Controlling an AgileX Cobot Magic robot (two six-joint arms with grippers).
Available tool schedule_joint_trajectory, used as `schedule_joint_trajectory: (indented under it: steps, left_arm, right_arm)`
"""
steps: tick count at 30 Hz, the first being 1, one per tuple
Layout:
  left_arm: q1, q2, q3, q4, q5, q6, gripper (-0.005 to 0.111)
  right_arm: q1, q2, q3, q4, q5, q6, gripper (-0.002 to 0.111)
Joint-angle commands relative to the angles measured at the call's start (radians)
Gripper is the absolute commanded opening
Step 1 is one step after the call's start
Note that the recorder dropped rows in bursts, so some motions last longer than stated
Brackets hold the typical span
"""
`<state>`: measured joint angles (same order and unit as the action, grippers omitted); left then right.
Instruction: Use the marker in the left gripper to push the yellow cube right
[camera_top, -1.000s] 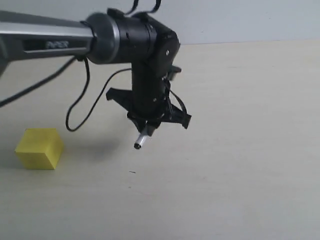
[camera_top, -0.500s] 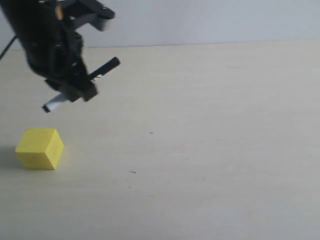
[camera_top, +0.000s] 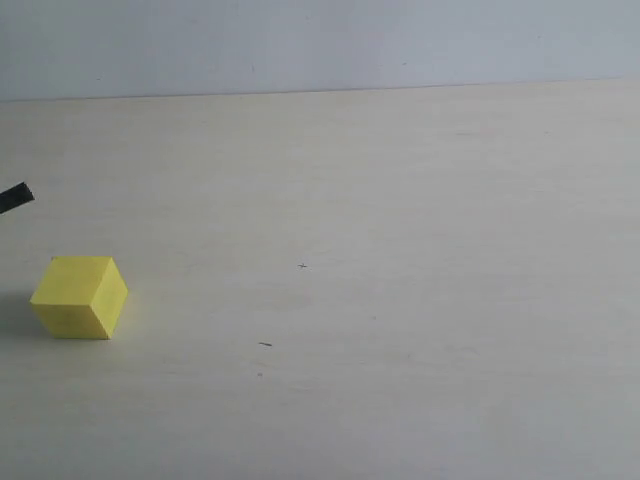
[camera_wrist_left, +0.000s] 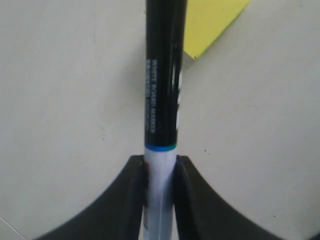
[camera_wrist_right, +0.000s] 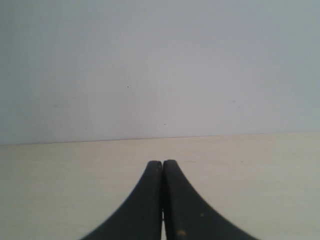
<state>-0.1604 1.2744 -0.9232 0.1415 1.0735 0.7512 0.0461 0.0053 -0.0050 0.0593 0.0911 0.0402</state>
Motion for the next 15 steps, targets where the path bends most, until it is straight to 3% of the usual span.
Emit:
schedule_joint_trajectory:
  steps: [1,3,5,10,15]
  left_arm:
    - [0.031,-0.001,0.057,-0.043,-0.118,0.229,0.000]
    - [0.051,0.013,0.089,-0.007,-0.156,0.342,0.000]
    - [0.087,0.038,0.103,0.052,-0.198,0.348,0.000]
    - [0.248,0.145,0.091,0.199,-0.280,0.341,0.000]
    - [0.345,0.239,0.064,0.109,-0.396,0.503,0.000]
  right_arm:
    - [-0.001,-0.005,0.005,0.002,-0.010,-0.002,0.000]
    - [-0.001,-0.005,0.005,0.002,-0.010,-0.002,0.000]
    - [-0.001,-0.005,0.005,0.002,-0.010,-0.002,0.000]
    - [-0.001,-0.005,0.005,0.002,-0.010,-0.002,0.000]
    - [-0.001,-0.005,0.005,0.002,-0.010,-0.002,0.000]
